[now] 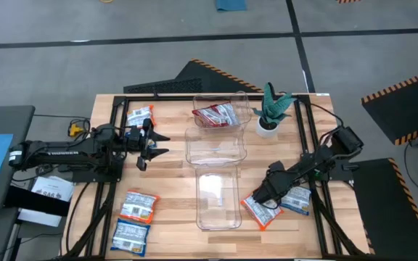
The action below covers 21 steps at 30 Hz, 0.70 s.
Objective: Sort Maruchan noodles
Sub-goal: Put the bottom right blue noodle pack into the middle transparent bin
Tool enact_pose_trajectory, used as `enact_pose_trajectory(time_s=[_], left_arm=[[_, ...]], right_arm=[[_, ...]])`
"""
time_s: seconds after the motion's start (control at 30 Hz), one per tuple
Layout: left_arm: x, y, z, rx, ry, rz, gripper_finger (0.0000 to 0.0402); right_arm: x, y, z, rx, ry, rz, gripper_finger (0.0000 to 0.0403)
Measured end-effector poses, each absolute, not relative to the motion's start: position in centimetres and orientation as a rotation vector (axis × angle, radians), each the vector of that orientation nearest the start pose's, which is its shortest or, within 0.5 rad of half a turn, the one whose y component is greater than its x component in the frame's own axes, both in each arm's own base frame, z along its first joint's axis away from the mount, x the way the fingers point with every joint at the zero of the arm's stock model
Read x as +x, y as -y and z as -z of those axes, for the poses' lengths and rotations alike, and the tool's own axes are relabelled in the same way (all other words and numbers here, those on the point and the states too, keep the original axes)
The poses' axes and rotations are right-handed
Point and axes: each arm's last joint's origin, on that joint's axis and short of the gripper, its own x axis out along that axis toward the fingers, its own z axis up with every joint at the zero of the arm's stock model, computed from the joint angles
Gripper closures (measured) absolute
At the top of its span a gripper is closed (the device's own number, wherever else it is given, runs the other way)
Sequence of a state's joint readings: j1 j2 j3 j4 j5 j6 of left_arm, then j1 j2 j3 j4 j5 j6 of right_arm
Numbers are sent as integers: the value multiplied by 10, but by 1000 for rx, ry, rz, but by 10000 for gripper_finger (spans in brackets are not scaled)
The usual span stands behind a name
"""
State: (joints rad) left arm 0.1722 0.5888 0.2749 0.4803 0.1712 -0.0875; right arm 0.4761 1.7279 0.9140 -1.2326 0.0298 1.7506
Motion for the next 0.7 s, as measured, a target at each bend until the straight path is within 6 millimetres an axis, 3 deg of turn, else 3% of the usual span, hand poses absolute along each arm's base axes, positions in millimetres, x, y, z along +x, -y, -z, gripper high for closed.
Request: enact_pose_trajectory(time_s=[0.2, 0.5, 0.7], left_arm=[[146, -20, -247, -59, 162, 6, 217], [146, -20, -247, -61, 161, 7, 217], [146, -20, -247, -62, 159, 7, 217]], right_arm=[[212, -108, -132, 642, -1501, 1293, 191], [207, -108, -126, 611, -1574, 1372, 195], [209, -109, -119, 581, -1626, 1352, 259]])
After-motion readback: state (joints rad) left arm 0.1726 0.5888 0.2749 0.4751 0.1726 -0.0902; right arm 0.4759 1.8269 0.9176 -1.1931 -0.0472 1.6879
